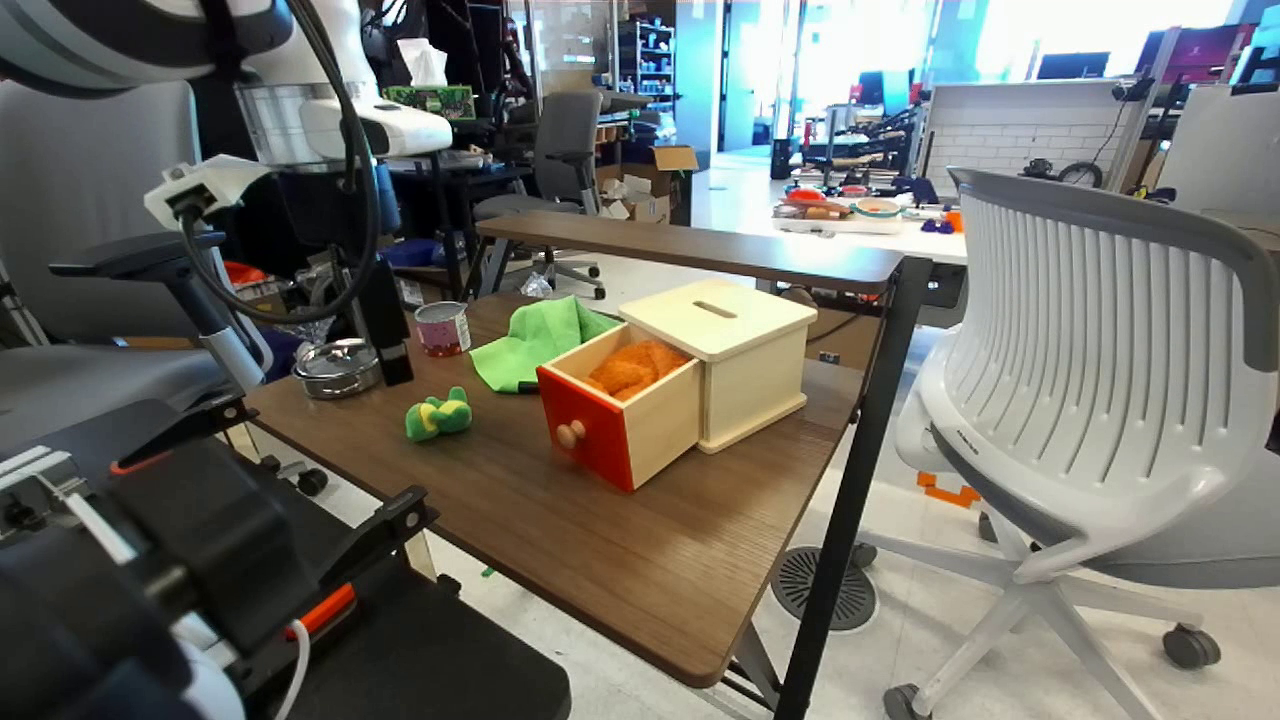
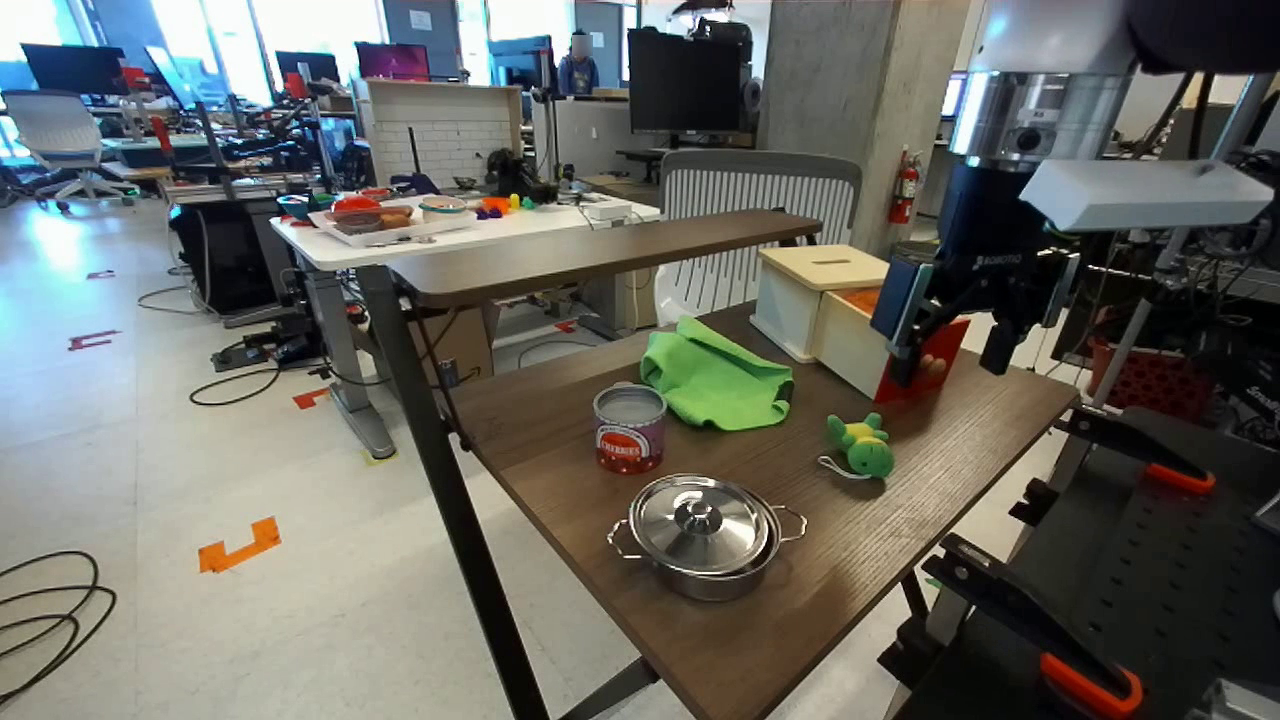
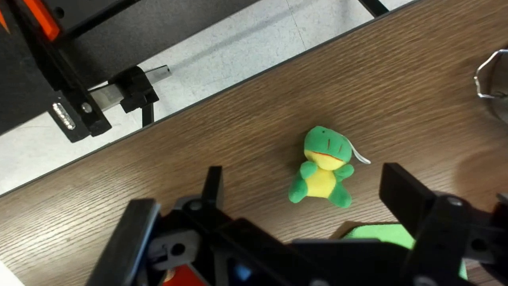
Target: Put the green doll in the open drawer
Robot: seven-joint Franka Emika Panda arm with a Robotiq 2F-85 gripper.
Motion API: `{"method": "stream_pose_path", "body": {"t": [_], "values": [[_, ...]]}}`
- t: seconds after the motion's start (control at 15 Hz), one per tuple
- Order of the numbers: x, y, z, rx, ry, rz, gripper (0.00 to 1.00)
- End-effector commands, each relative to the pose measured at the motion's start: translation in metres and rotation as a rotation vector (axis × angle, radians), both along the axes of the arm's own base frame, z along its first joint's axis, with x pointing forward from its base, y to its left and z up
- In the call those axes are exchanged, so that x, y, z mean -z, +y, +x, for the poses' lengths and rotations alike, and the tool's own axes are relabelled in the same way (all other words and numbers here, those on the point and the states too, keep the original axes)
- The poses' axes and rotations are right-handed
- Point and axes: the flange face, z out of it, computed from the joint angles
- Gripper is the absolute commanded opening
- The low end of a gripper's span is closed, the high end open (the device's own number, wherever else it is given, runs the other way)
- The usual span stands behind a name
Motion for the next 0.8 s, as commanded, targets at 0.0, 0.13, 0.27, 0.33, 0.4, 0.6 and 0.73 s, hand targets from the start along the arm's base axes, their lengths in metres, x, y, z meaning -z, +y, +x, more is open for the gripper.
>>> {"method": "stream_pose_path", "body": {"t": [0.0, 0.13, 0.27, 0.33, 0.4, 0.6, 0.73], "values": [[0.015, 0.005, 0.013, 0.021, -0.036, 0.011, 1.0], [0.026, 0.008, 0.019, 0.028, -0.043, 0.018, 1.0], [0.036, 0.013, 0.026, 0.047, -0.045, 0.027, 1.0], [0.041, 0.015, 0.029, 0.055, -0.043, 0.029, 1.0], [0.046, 0.017, 0.032, 0.062, -0.041, 0.032, 1.0], [0.06, 0.021, 0.041, 0.092, -0.024, 0.035, 1.0], [0.069, 0.021, 0.047, 0.102, -0.016, 0.026, 1.0]]}}
